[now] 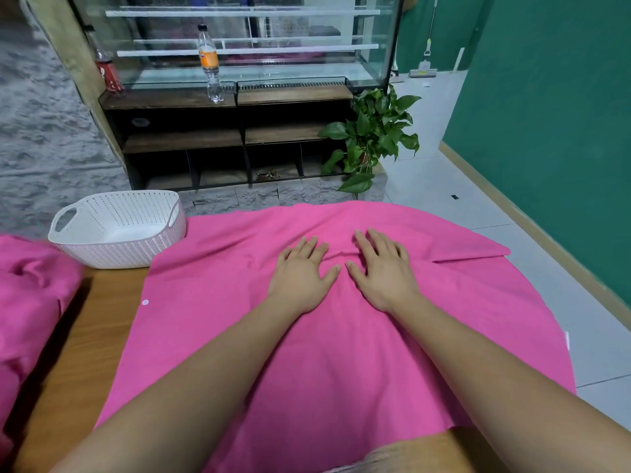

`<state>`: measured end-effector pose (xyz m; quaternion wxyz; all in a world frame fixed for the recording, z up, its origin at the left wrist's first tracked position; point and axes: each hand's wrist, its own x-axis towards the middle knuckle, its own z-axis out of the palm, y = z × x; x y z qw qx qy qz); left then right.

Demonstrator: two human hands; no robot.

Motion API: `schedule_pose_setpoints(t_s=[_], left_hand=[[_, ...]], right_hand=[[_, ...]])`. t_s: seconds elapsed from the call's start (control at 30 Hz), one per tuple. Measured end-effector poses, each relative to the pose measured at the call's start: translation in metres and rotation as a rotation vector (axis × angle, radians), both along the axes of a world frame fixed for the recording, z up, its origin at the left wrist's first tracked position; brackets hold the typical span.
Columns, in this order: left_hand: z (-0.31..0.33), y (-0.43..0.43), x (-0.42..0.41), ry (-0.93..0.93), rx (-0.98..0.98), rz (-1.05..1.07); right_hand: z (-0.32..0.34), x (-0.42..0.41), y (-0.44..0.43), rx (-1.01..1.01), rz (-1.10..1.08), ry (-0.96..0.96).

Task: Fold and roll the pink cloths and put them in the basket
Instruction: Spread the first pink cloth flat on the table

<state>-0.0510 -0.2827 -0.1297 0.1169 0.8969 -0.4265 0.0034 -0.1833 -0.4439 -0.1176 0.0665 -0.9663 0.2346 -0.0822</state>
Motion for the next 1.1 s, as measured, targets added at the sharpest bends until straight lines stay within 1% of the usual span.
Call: schedule_pose_setpoints(t_s=[0.13,0.3,0.47,0.57,0.6,0.8,1.0,1.1], left_hand=[[0.0,0.013,-0.017,-0.017,-0.042,0.025],[0.0,0.034,-0.059,-0.038,-0.089,-0.039],[0.001,0.043,-0.08,0.02,-0.082,-0.091],[0.007,0.044,-0.071,0.107,-0.108,-0.081],[0.01,0.046,-0.064,0.11,-0.128,-0.065],[0.038,0.075,0.01,-0.022,-0.138,0.064],[0.072,0.13,0.099,-0.314,-0.116,0.197],[0.081,0.16,0.141,-0.431,-0.041,0.298]], right_hand=[[-0.002,-0.015,0.01,-0.025,-0.003,-0.043],[-0.01,-0.052,0.036,-0.041,-0.01,-0.043],[-0.014,-0.083,0.047,-0.054,-0.023,0.011],[-0.01,-0.08,0.046,-0.073,-0.035,0.047],[-0.008,-0.075,0.047,-0.082,-0.029,0.051],[0.011,-0.01,0.085,-0.022,0.109,-0.003],[0.008,0.057,0.137,0.011,0.261,0.057],[-0.004,0.07,0.152,0.014,0.284,0.079]])
